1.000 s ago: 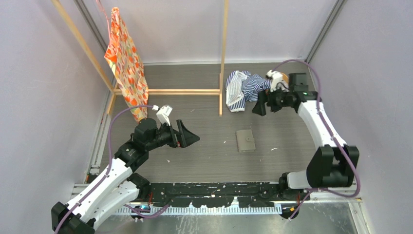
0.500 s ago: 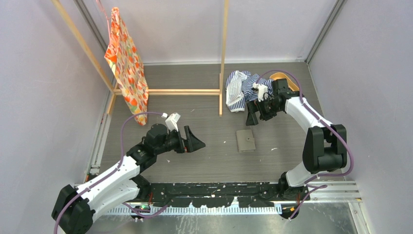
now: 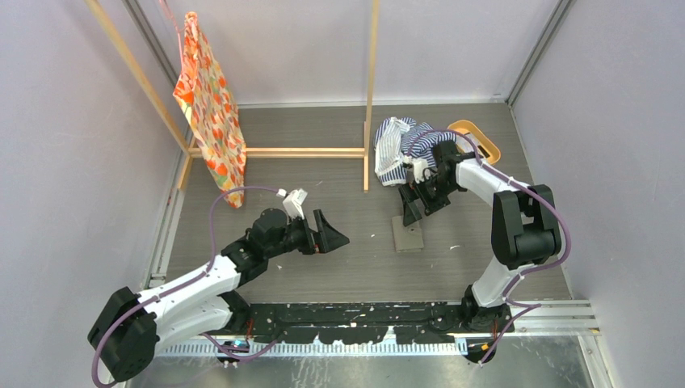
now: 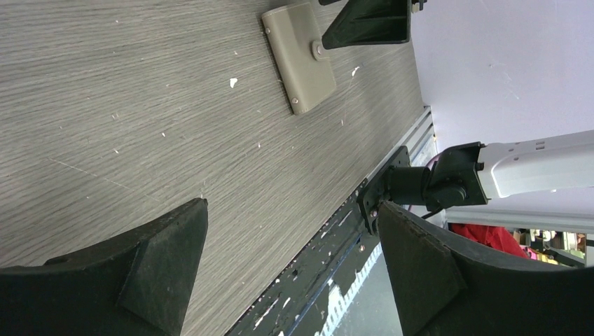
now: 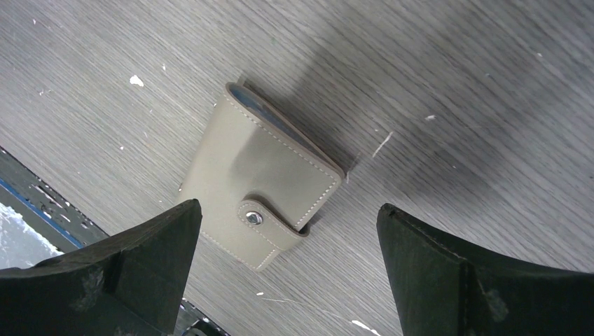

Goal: Put the credit cards into the card holder
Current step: Open the card holder at the center of the board.

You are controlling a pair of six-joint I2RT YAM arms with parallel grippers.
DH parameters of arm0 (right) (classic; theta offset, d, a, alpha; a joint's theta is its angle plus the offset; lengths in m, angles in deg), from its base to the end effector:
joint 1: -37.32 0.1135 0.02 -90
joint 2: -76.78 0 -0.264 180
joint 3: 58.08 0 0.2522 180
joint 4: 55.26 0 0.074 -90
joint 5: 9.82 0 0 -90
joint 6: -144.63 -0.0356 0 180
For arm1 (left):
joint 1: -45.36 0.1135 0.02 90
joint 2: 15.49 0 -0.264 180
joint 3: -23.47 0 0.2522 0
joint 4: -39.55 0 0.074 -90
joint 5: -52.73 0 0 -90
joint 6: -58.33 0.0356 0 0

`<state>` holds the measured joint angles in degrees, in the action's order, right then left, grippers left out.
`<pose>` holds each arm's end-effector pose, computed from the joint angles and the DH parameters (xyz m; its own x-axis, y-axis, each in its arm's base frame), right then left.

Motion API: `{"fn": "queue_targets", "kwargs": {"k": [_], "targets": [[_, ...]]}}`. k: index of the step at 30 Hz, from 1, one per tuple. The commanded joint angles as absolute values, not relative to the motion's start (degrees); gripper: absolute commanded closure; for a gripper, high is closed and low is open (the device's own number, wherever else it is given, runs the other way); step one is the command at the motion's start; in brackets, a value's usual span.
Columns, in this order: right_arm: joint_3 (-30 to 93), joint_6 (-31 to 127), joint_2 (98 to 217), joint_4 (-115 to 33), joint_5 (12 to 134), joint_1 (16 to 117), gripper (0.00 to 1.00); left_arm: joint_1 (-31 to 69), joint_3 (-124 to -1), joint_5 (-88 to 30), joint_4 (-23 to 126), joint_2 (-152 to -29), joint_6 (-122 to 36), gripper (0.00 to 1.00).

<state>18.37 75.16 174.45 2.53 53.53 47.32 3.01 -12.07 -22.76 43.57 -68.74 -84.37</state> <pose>0.3030 0.0696 0.1800 -0.8214 -0.4631 -0.3329 -0.5632 0.7506 0.3455 0.1441 -0.1434 0.2082 -0.8214 -0.2933 -0.4891 0.2818 0.5370 -0.7952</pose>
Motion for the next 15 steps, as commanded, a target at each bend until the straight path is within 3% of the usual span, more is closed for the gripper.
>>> {"fn": "queue_targets", "kwargs": {"k": [1, 6, 15], "targets": [[19.7, 75.0, 175.4, 3.1, 53.6, 47.8, 0.0, 2.6, -11.5, -24.6, 39.0, -68.8, -85.1, 0.09], [20.8, 74.1, 178.1, 4.1, 52.7, 48.6, 0.08, 2.1, -11.7, -24.5, 37.2, -70.4, -85.7, 0.12], [21.5, 70.3, 180.5, 3.9, 48.6, 51.3, 0.37, 0.2, -11.3, -27.6, 32.9, -75.5, -89.2, 0.18]]}}
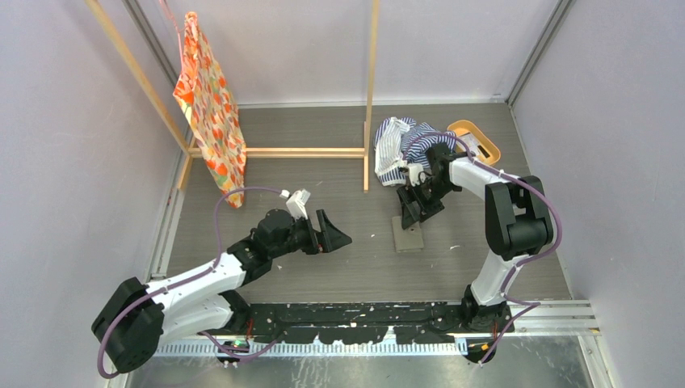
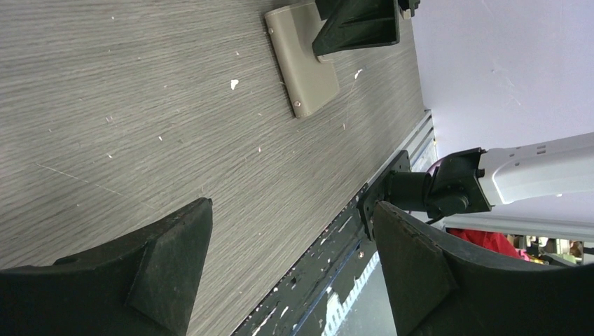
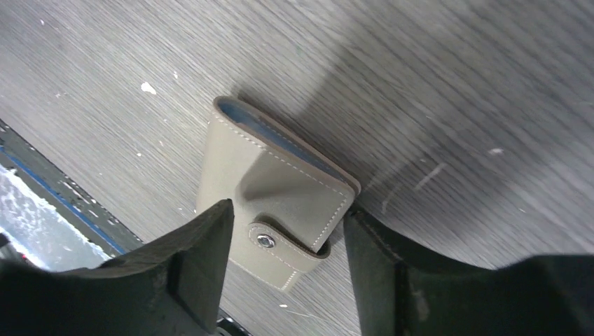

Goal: Put the credit cards into the card holder
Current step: Open the card holder at the center of the board.

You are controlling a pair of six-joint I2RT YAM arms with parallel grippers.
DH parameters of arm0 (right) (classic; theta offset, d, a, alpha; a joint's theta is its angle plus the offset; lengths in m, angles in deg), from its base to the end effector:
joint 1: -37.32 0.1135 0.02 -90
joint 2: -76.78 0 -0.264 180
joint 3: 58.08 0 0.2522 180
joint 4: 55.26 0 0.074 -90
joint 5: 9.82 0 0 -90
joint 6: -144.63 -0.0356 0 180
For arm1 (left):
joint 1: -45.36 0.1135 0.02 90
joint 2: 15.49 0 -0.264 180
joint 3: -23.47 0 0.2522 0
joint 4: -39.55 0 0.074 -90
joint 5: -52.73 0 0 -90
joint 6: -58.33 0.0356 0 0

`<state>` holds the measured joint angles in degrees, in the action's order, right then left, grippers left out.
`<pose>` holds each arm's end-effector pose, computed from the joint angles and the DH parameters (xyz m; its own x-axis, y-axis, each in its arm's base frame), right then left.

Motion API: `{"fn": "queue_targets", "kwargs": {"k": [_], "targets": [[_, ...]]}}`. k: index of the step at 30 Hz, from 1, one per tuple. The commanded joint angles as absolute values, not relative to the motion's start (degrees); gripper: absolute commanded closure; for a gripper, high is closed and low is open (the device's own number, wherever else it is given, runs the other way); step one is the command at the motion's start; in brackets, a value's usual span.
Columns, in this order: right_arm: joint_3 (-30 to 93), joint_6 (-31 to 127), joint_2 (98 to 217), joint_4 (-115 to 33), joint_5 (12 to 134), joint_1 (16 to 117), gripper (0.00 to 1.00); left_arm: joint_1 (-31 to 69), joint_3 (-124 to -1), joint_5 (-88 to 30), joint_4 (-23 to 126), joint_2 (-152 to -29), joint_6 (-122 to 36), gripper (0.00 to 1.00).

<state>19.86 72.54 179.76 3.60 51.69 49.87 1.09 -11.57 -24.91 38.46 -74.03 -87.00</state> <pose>0.3077 0.0859 0.1593 -0.8496 -0.4660 -0.2470 -0.5273 0.7394 0.4186 0.1480 -0.1549 0.1967 -0.8326 -0.3103 -0.4588 0.2440 0.5382 -0.8068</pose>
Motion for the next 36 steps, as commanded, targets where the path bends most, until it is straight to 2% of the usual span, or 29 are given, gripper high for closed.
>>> {"fn": "queue_targets", "kwargs": {"k": [1, 6, 9, 10, 11, 15, 18, 19, 20, 21, 25, 27, 32, 33, 34, 36], "targets": [[21.4, 69.6, 180.6, 3.5, 48.5, 51.5, 0.41, -0.1, -11.1, -28.4, 32.1, -76.2, -90.1, 0.2], [21.2, 66.0, 181.1, 1.2, 46.8, 51.7, 0.68, -2.3, -10.0, -32.2, 27.4, -80.6, -94.9, 0.27], [21.1, 64.4, 181.1, 0.5, 44.7, 51.6, 0.93, -3.8, -10.3, -34.2, 25.3, -84.2, -97.1, 0.32], [21.1, 64.0, 181.0, 0.2, 43.3, 51.7, 0.98, -4.4, -10.6, -34.7, 24.8, -85.4, -97.7, 0.33], [21.2, 63.8, 181.0, 0.2, 41.8, 51.6, 0.99, -4.9, -11.0, -35.2, 24.4, -86.5, -98.1, 0.33], [20.3, 62.1, 179.8, -1.2, 37.2, 51.7, 0.99, -7.0, -12.1, -36.1, 20.4, -91.1, -99.2, 0.33], [20.1, 63.0, 179.3, -1.4, 39.2, 52.1, 0.99, -7.8, -13.3, -36.4, 18.5, -94.2, -99.3, 0.33], [20.4, 63.5, 179.2, -1.2, 41.2, 52.2, 0.87, -7.8, -13.6, -36.7, 18.5, -95.2, -99.6, 0.33], [21.1, 64.9, 178.8, -0.2, 43.5, 52.1, 0.62, -7.9, -13.9, -36.8, 18.4, -96.3, -100.1, 0.33], [22.1, 67.0, 177.6, 0.9, 46.6, 52.2, 0.43, -7.9, -14.2, -36.8, 17.9, -97.2, -100.6, 0.34], [18.3, 73.1, 166.2, -1.4, 51.3, 52.9, 0.07, -8.1, -14.2, -36.8, 15.5, -100.4, -102.3, 0.37], [15.1, 75.5, 161.4, -2.4, 51.3, 54.9, 0.0, -8.2, -14.2, -37.7, 15.1, -100.9, -102.5, 0.38], [12.9, 80.5, 161.6, -1.7, 60.3, 64.0, 0.0, -8.3, -14.0, -39.3, 16.7, -99.8, -102.6, 0.39], [13.2, 80.6, 162.5, -1.4, 62.0, 65.3, 0.04, -8.4, -13.8, -39.7, 17.3, -99.3, -102.5, 0.39], [13.6, 80.4, 163.5, -1.2, 63.7, 66.8, 0.13, -8.5, -13.3, -40.4, 18.1, -98.7, -102.7, 0.39], [14.7, 79.4, 166.1, -1.1, 67.7, 68.7, 0.45, -8.7, -12.7, -41.7, 18.8, -97.6, -103.0, 0.39]]}}
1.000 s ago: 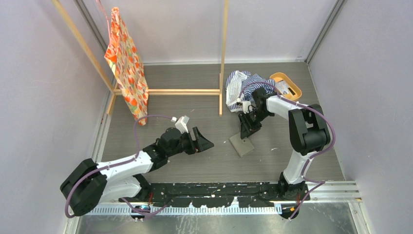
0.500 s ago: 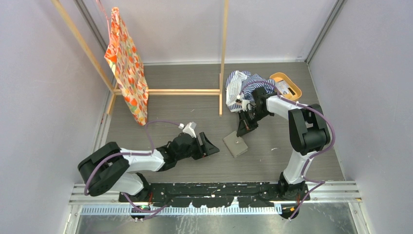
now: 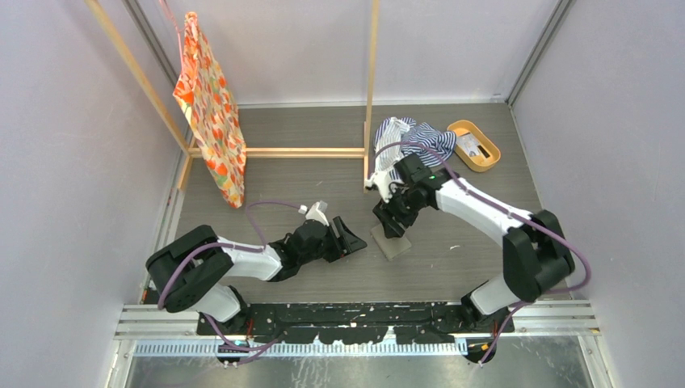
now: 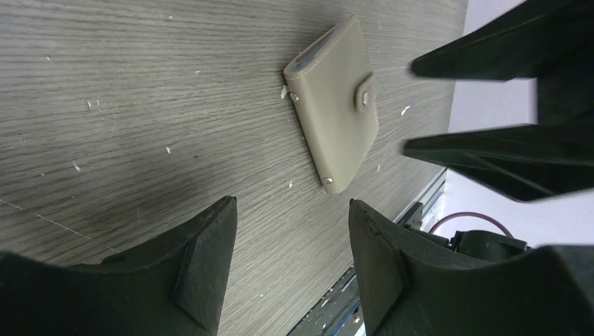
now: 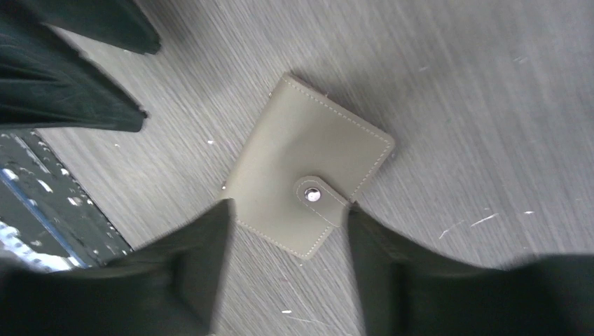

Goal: Put the credit cards into the card holder
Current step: Open the card holder at the center of the board.

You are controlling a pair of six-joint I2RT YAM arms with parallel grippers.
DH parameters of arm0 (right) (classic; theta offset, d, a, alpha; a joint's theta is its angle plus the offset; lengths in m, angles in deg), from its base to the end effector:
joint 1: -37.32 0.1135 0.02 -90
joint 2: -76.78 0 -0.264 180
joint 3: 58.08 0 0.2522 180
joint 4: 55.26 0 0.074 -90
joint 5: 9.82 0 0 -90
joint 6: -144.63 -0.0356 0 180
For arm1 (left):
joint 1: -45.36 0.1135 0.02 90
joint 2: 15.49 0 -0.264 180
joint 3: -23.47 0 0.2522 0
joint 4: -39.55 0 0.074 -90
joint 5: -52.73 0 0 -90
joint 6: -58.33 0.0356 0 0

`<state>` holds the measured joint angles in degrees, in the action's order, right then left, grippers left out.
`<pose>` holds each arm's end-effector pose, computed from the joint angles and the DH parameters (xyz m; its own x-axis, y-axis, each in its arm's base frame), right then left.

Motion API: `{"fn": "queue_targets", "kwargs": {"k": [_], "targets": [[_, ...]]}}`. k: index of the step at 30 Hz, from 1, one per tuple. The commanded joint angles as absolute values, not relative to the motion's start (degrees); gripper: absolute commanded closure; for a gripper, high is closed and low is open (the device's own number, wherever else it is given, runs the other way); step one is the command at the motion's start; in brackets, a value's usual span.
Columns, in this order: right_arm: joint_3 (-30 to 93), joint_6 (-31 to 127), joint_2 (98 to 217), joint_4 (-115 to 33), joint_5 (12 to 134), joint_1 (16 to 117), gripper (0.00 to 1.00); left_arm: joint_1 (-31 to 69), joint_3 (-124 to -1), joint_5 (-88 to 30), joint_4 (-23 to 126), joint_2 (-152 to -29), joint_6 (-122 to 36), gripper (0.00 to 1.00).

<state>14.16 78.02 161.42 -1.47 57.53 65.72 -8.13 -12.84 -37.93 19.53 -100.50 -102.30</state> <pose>0.2440 0.1475 0.2244 -0.5101 -0.6923 -0.5104 -0.8479 0.5045 0.1631 0.1548 -0.2084 0.1344 -0.8472 -0.4410 -0.2962 -0.0048 0.5639 -0.8258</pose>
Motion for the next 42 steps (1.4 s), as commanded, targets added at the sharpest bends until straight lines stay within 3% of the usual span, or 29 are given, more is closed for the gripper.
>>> {"fn": "queue_targets", "kwargs": {"k": [1, 5, 14, 18, 21, 25, 27, 35, 42], "targets": [[14.9, 78.7, 167.2, -1.5, 69.9, 69.4, 0.57, -8.7, -12.2, -42.1, 19.1, -97.2, -103.0, 0.39], [14.8, 77.9, 168.7, -2.3, 73.1, 71.2, 0.61, -8.7, -11.5, -42.9, 19.5, -96.1, -103.2, 0.4], [14.7, 76.4, 170.7, -2.5, 70.5, 72.5, 0.5, -8.8, -11.5, -42.5, 19.7, -95.7, -103.4, 0.4], [14.6, 76.1, 172.9, -2.7, 71.1, 73.3, 0.5, -9.1, -11.6, -42.5, 19.6, -96.0, -103.6, 0.4], [14.8, 75.6, 174.8, -3.3, 73.5, 74.1, 0.59, -9.5, -11.9, -42.3, 18.8, -97.0, -103.7, 0.39], [15.2, 75.0, 174.9, -3.7, 75.4, 74.1, 0.88, -10.0, -11.9, -41.7, 16.3, -99.6, -104.3, 0.39], [15.1, 74.5, 173.3, -4.2, 75.0, 73.8, 0.97, -10.1, -11.9, -41.5, 15.3, -100.8, -104.5, 0.39], [15.6, 73.6, 165.7, -1.1, 50.3, 65.3, 0.99, -10.2, -14.7, -41.6, 13.5, -104.5, -102.9, 0.38], [16.6, 77.2, 165.0, 2.1, 41.0, 62.0, 0.99, -10.2, -16.6, -40.9, 15.6, -103.9, -96.4, 0.37]]}}
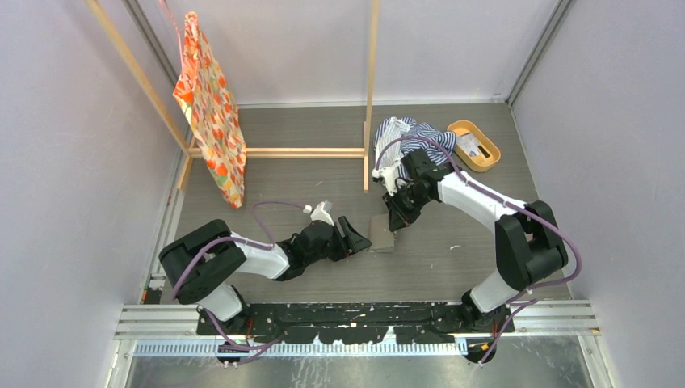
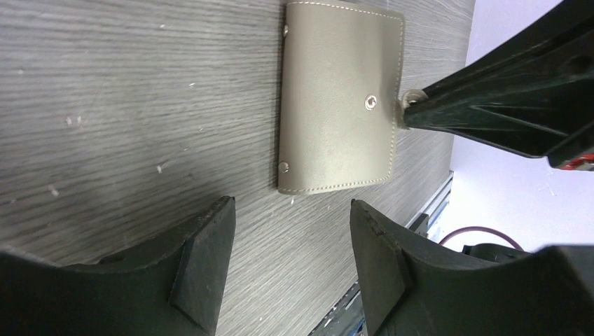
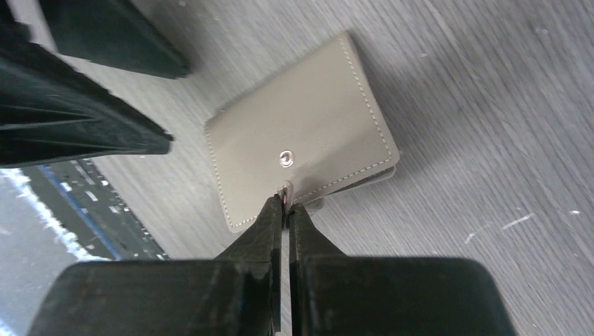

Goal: Put the credit cards into the card holder
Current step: Open the card holder at the center of the board.

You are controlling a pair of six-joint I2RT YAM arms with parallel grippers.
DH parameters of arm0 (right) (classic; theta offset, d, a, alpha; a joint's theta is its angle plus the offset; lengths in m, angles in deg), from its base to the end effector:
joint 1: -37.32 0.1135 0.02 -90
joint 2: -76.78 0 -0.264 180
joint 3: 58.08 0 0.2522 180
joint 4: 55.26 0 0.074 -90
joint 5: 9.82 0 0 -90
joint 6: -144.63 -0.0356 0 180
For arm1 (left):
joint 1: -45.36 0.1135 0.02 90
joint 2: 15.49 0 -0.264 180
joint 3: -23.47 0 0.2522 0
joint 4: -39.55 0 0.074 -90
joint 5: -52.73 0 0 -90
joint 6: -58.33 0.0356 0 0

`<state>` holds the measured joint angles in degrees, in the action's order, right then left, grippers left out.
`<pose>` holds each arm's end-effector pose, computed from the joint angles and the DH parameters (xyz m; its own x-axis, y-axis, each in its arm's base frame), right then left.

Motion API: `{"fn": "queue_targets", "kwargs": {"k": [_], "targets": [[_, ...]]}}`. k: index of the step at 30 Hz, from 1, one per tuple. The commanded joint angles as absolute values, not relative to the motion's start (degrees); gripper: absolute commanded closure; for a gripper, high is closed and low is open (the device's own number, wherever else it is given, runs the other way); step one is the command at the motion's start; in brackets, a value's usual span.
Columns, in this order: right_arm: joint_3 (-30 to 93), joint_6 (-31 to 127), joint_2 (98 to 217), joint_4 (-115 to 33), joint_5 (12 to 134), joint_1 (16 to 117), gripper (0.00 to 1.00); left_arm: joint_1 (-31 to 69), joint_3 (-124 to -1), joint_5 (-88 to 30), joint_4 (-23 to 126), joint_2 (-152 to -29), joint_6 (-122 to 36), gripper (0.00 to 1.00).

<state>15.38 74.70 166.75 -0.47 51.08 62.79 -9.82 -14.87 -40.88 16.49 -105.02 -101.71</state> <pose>0.2592 0.1426 0.2063 -0.6260 -0.6303 -0.4592 -0.7786 0.5382 0.3227 0.1574 -0.2224 0.1293 -0.8322 -0.4464 -0.3289 0.0158 0.5739 -0.8188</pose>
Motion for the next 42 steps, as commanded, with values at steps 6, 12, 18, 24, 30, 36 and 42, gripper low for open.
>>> {"fn": "queue_targets", "kwargs": {"k": [6, 12, 18, 24, 30, 36, 42], "targets": [[16.8, 77.8, 163.4, 3.1, 29.5, 57.9, 0.99, -10.4, -18.1, -39.2, 20.7, -98.4, -89.1, 0.32], [16.5, 76.7, 163.2, 2.2, 27.2, 56.2, 0.99, -10.4, -18.2, -37.8, 19.9, -97.1, -86.3, 0.28], [16.8, 75.9, 164.7, 2.1, 26.6, 55.8, 0.99, -10.4, -18.7, -36.6, 18.3, -98.2, -87.8, 0.26], [16.9, 75.2, 165.1, 1.7, 28.8, 55.9, 0.99, -10.4, -19.7, -39.2, 18.6, -102.9, -94.0, 0.35], [16.8, 72.4, 166.1, 0.0, 36.0, 53.6, 0.99, -10.4, -17.1, -41.6, 17.5, -103.6, -96.2, 0.69], [16.9, 70.6, 167.9, -0.9, 43.6, 53.3, 0.99, -9.9, -15.6, -43.0, 17.2, -102.1, -94.8, 1.0], [17.8, 69.8, 172.5, 0.0, 54.6, 53.5, 0.98, -9.1, -22.0, -41.8, 36.6, -94.1, -92.4, 1.0]]}}
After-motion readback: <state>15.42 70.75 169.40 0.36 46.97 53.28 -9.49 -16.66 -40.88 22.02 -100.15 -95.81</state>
